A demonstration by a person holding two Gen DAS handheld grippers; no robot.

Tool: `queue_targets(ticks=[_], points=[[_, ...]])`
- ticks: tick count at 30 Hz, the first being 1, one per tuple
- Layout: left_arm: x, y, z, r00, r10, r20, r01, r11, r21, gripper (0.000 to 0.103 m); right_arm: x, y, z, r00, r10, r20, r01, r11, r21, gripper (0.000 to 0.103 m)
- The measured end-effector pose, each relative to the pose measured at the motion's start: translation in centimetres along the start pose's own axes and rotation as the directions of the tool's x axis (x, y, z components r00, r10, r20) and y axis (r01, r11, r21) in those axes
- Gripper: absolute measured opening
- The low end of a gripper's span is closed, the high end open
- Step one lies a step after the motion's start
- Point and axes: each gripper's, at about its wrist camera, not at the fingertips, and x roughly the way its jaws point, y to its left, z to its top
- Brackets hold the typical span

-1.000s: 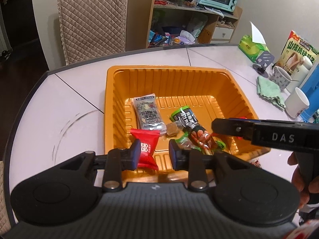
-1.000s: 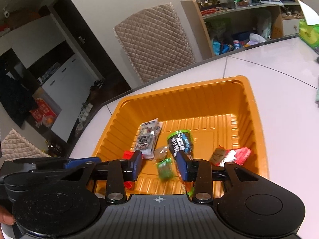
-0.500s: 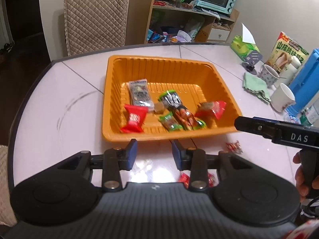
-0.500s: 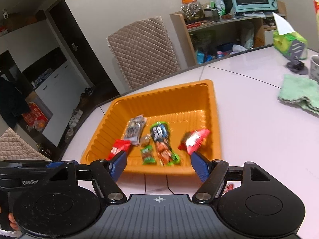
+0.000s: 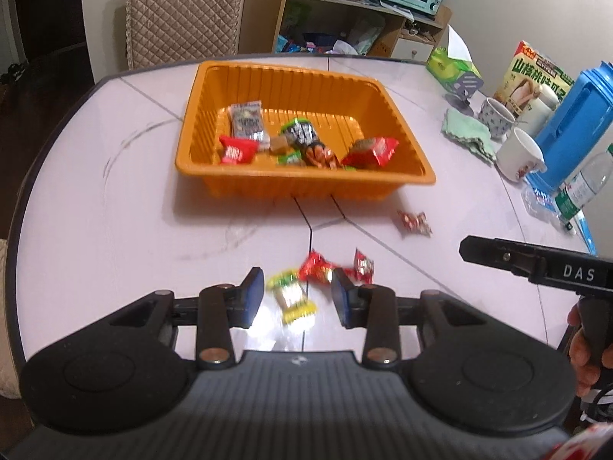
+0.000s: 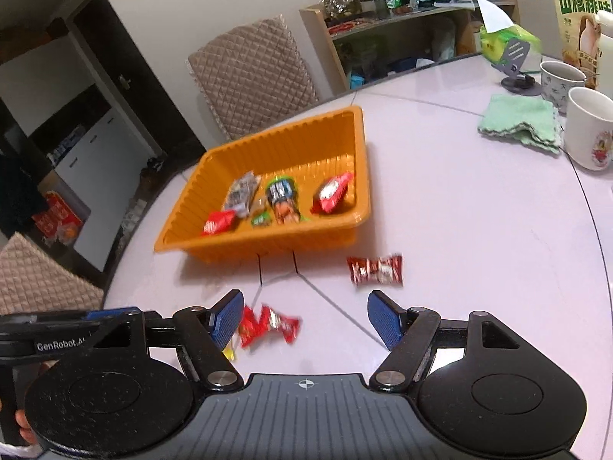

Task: Organize snacks
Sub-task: 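Withdraw both tools from the tray toward the remaining candies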

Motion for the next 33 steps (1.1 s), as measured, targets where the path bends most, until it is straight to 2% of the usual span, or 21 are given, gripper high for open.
queue_targets(ticks=[13,33], points=[[-0.6,-0.5,-4.3,0.999,0.006,-0.042,-0.007,1.000,-0.026,0.035,-1.1,-0.6,-4.2,0.997,-0.041,-0.060,0.041,0.999,-0.001,0.071],[1.4,-2.0,-6.1,0.997,0.001,-0.078,0.001,0.999,0.033,0.036,-0.5,-0.5,-6.3,0.988,-0.101,-0.114,0.101,0.995,-0.012,0.071]])
